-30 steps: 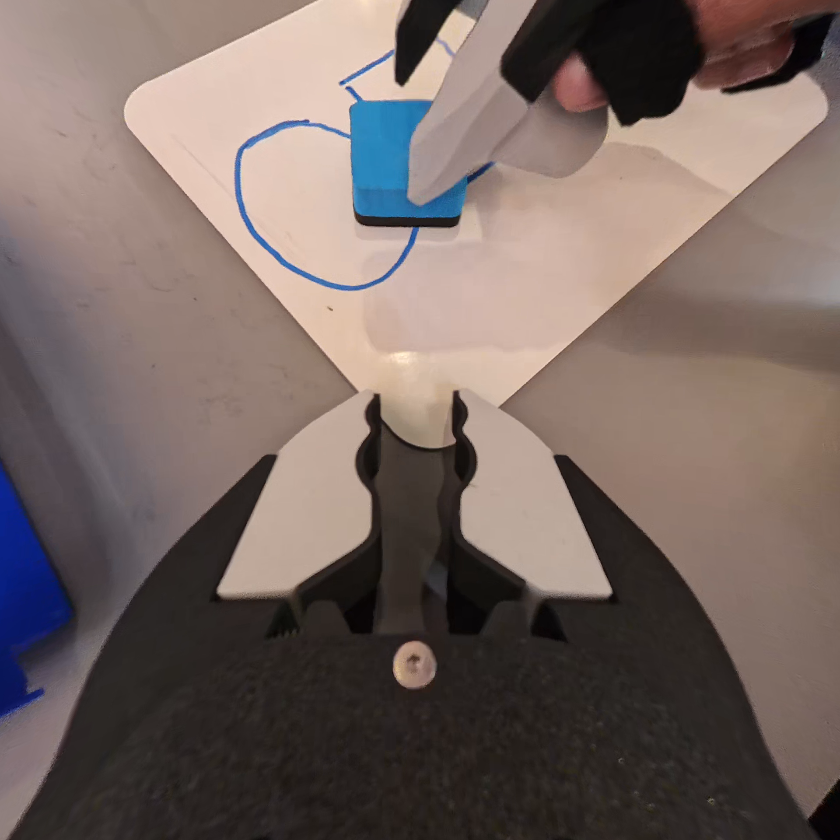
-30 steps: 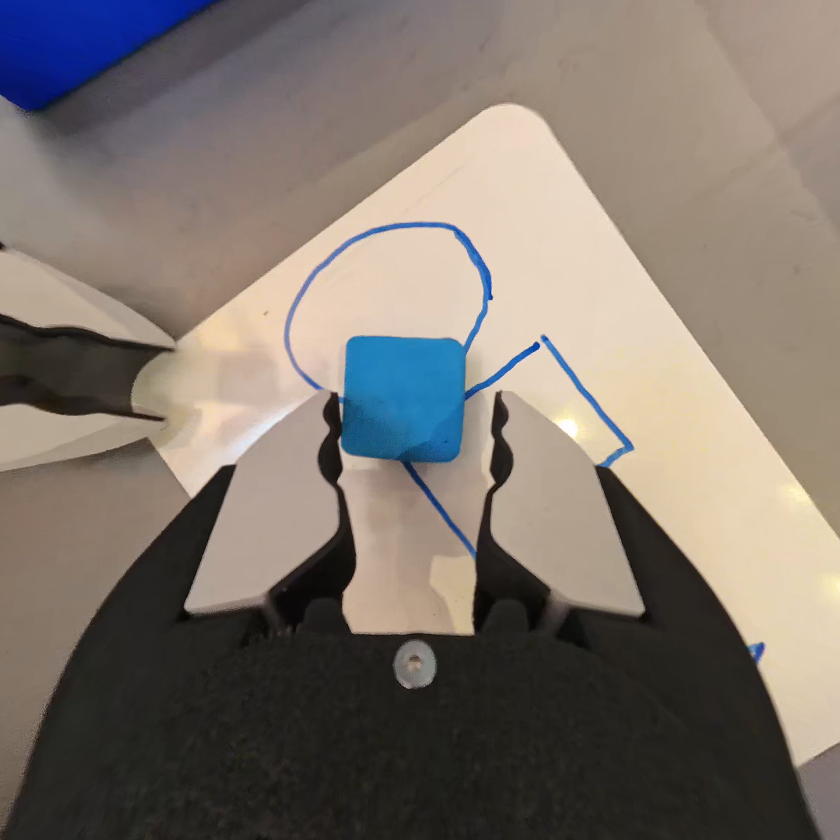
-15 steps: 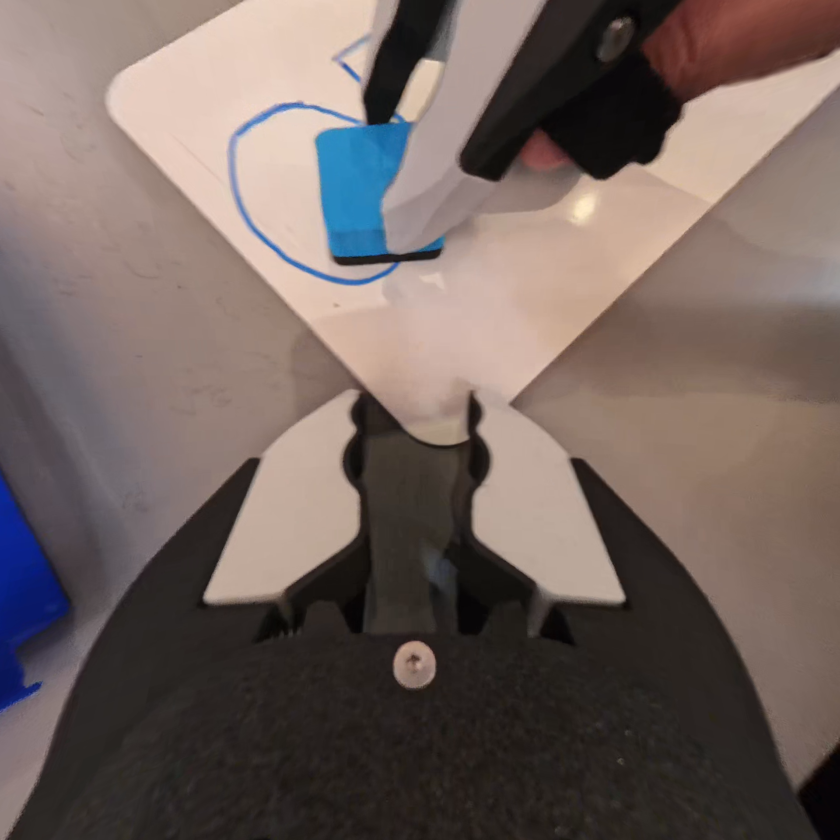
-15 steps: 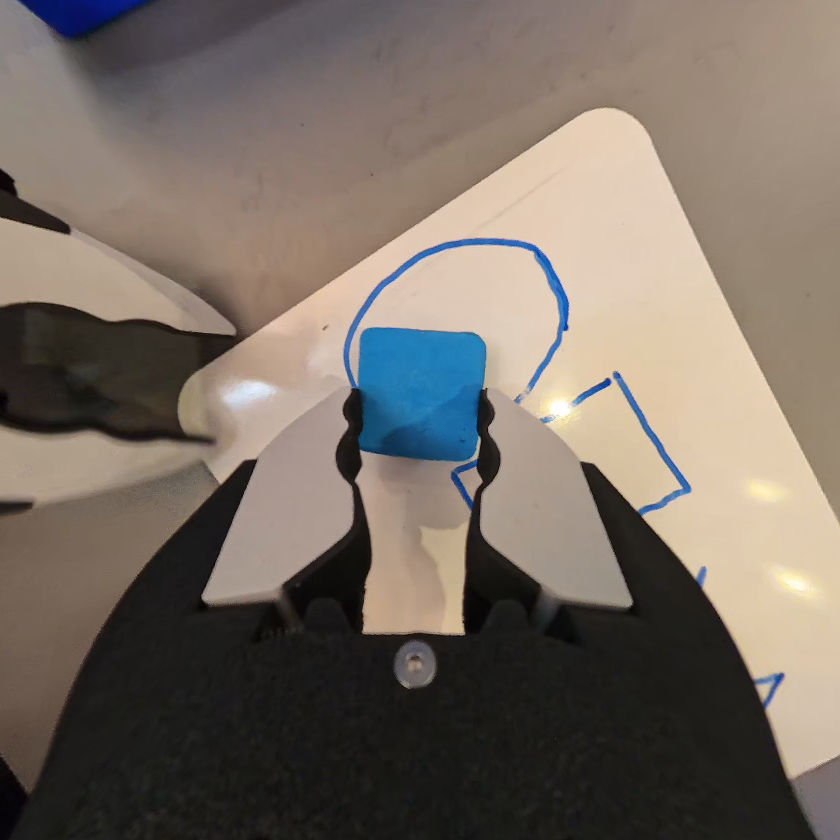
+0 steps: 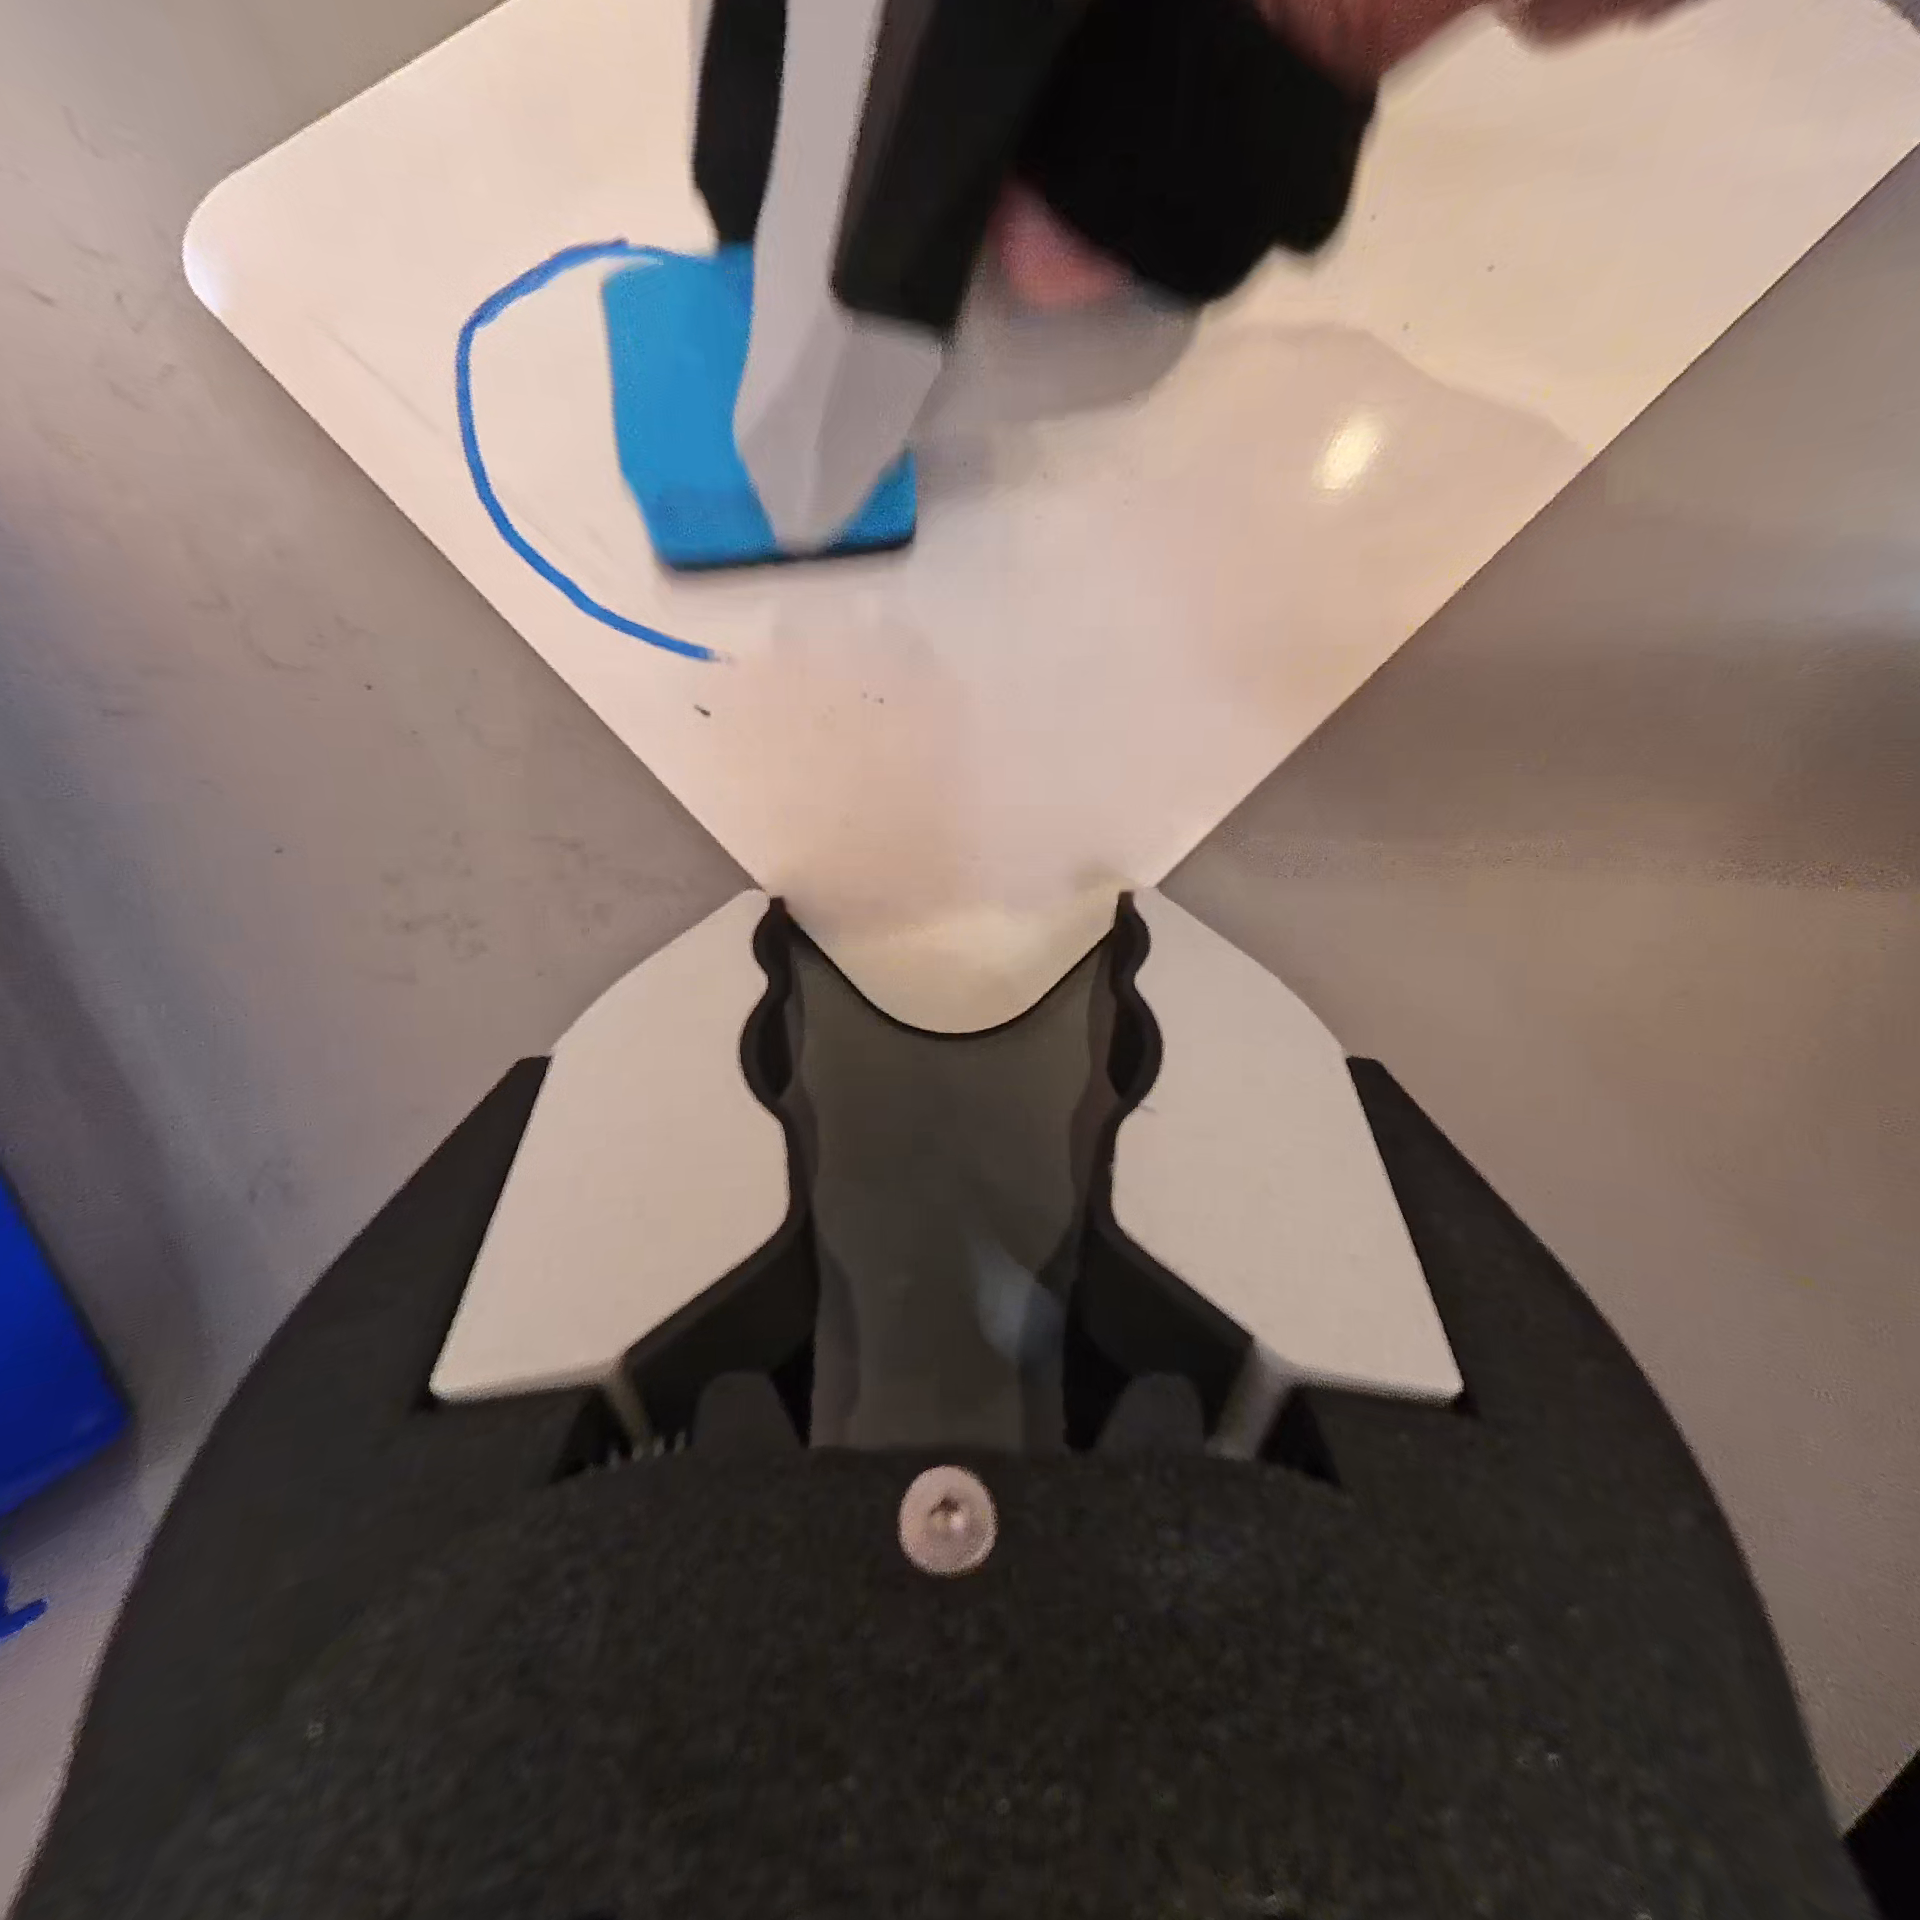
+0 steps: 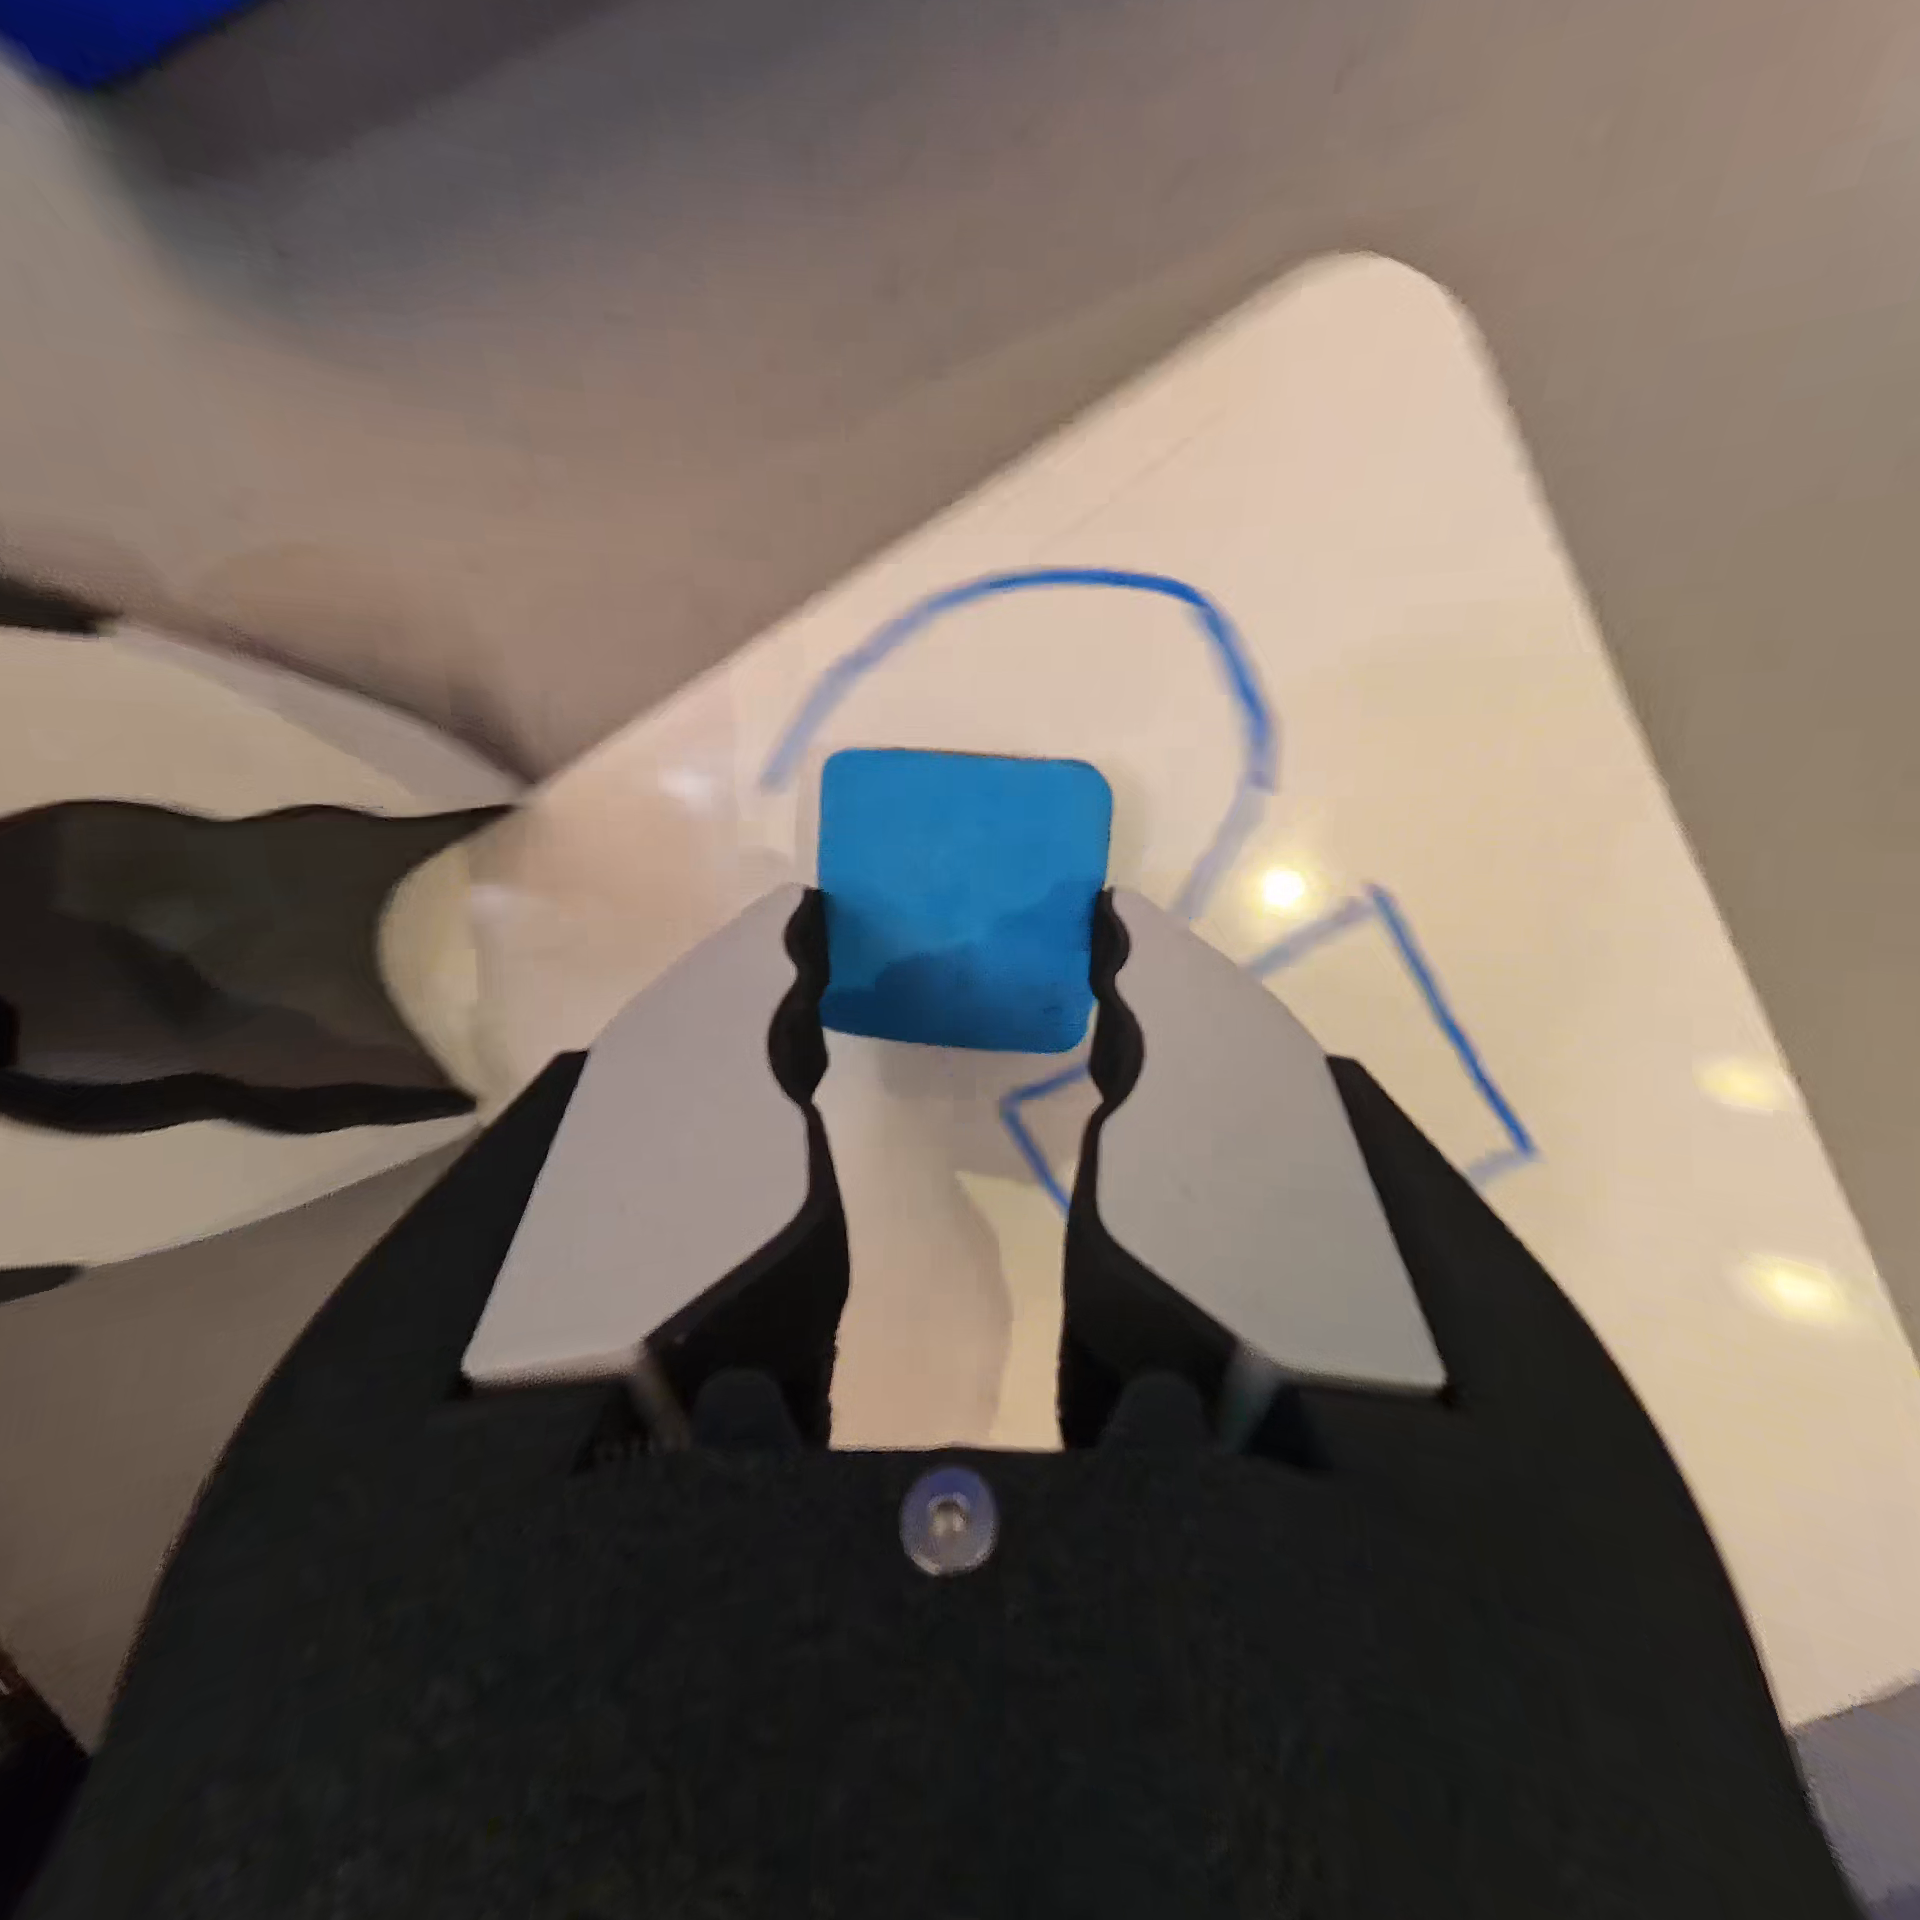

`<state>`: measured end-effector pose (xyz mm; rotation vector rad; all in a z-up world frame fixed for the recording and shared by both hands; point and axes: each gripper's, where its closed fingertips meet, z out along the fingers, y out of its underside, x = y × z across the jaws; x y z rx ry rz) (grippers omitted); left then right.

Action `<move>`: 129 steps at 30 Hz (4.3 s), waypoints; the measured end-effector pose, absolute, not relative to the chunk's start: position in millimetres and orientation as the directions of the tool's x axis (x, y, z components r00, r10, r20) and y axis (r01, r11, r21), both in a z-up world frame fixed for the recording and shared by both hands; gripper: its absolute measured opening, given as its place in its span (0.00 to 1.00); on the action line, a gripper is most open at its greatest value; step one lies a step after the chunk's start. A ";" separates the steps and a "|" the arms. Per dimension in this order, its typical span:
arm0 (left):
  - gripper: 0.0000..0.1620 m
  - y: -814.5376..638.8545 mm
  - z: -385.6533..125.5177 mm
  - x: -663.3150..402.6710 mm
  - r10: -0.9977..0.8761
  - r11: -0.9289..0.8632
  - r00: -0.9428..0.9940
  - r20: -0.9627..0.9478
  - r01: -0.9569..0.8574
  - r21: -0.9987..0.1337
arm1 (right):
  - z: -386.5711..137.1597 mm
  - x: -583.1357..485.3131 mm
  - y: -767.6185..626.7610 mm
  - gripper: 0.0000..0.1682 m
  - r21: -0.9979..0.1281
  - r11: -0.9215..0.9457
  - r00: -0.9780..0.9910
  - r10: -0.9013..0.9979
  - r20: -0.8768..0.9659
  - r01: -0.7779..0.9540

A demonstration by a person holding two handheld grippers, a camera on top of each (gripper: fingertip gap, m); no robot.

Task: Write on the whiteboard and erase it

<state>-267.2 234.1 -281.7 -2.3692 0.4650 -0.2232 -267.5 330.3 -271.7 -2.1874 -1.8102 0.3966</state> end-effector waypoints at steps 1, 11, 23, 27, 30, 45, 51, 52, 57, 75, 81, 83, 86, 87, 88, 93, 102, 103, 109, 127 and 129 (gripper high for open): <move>0.37 234.0 -281.8 -267.2 -0.390 -0.689 0.920 0.031 -0.269 -0.673 | -271.9 -274.6 312.3 0.29 -0.385 -0.121 0.119 0.992 -0.030 0.915; 0.30 235.5 -281.1 -270.9 -0.387 -0.688 0.922 0.030 -0.267 -0.675 | -271.7 -297.7 321.4 0.29 -0.336 0.003 -0.002 1.000 0.003 0.942; 0.30 235.5 -281.1 -271.1 -0.386 -0.686 0.922 0.030 -0.265 -0.678 | -272.3 -300.8 328.3 0.29 -0.341 0.068 -0.078 0.997 -0.016 0.938; 0.29 235.5 -280.5 -271.1 -0.381 -0.687 0.925 0.017 -0.271 -0.674 | -272.0 -281.4 410.1 0.29 -0.331 -0.177 0.161 0.984 -0.074 0.927; 0.23 240.7 -265.4 -266.2 -0.390 -0.641 0.921 -0.007 -0.277 -0.716 | -271.7 -284.5 391.2 0.29 -0.314 -0.032 0.040 0.999 0.020 0.949; 0.00 237.9 -279.5 -258.3 -0.405 -0.708 0.911 0.084 -0.254 -0.659 | -272.7 -297.3 390.5 0.29 -0.290 -0.001 0.001 1.000 0.001 0.957; 0.00 238.5 -279.6 -272.2 -0.376 -0.703 0.925 0.048 -0.251 -0.665 | -272.2 -296.5 364.7 0.29 -0.252 0.132 -0.124 0.991 0.046 0.959; 0.00 238.1 -279.5 -274.0 -0.375 -0.704 0.926 0.049 -0.250 -0.665 | -272.5 -288.6 387.4 0.29 -0.259 0.029 -0.023 0.999 0.029 0.966; 0.00 237.2 -279.5 -274.9 -0.372 -0.699 0.927 0.052 -0.243 -0.673 | -271.2 -260.3 336.9 0.29 -0.238 0.176 -0.163 0.984 0.072 0.955; 0.00 235.1 -279.4 -272.3 -0.376 -0.697 0.926 0.045 -0.251 -0.671 | -272.4 -227.1 330.3 0.29 -0.249 0.057 -0.047 0.998 0.045 0.967; 0.00 235.1 -279.5 -271.3 -0.376 -0.693 0.926 0.027 -0.262 -0.672 | -272.1 -180.1 433.5 0.29 -0.238 -0.281 0.304 0.950 0.065 0.930; 0.00 236.3 -279.5 -270.4 -0.378 -0.694 0.925 0.032 -0.260 -0.672 | -272.4 -206.8 372.5 0.29 -0.243 -0.110 0.125 0.991 0.043 0.964; 0.00 237.5 -279.5 -269.7 -0.380 -0.693 0.924 0.030 -0.263 -0.671 | -272.5 -221.1 337.0 0.29 -0.275 0.027 -0.011 0.998 0.061 0.961; 0.00 237.4 -279.6 -268.9 -0.382 -0.693 0.924 0.033 -0.262 -0.672 | -273.1 -215.4 365.6 0.29 -0.283 -0.083 0.098 0.994 0.039 0.956; 0.00 237.2 -279.5 -268.5 -0.383 -0.693 0.923 0.033 -0.264 -0.671 | -272.9 -205.9 405.8 0.29 -0.283 -0.209 0.231 0.972 0.046 0.936; 0.00 237.7 -279.5 -266.9 -0.386 -0.693 0.922 0.034 -0.266 -0.670 | -273.5 -242.2 379.3 0.29 -0.266 -0.100 0.109 0.994 0.017 0.959; 0.00 238.0 -279.5 -263.7 -0.390 -0.689 0.920 0.041 -0.262 -0.676 | -273.0 -258.4 373.4 0.29 -0.295 -0.071 0.086 0.995 0.039 0.953; 0.00 238.2 -279.5 -263.8 -0.390 -0.690 0.920 0.044 -0.260 -0.676 | -272.4 -255.6 370.0 0.29 -0.280 -0.045 0.064 0.996 0.061 0.959; 0.00 235.3 -279.5 -266.0 -0.381 -0.688 0.923 0.051 -0.246 -0.682 | -272.4 -165.3 421.7 0.29 -0.229 -0.303 0.324 0.944 0.061 0.925; 0.00 236.0 -279.7 -262.6 -0.391 -0.687 0.919 0.044 -0.260 -0.679 | -273.2 -110.6 437.3 0.29 -0.224 -0.458 0.473 0.881 0.018 0.861; 0.00 237.2 -279.6 -261.7 -0.393 -0.687 0.919 0.047 -0.259 -0.679 | -273.6 -147.5 386.1 0.29 -0.249 -0.307 0.318 0.948 0.003 0.919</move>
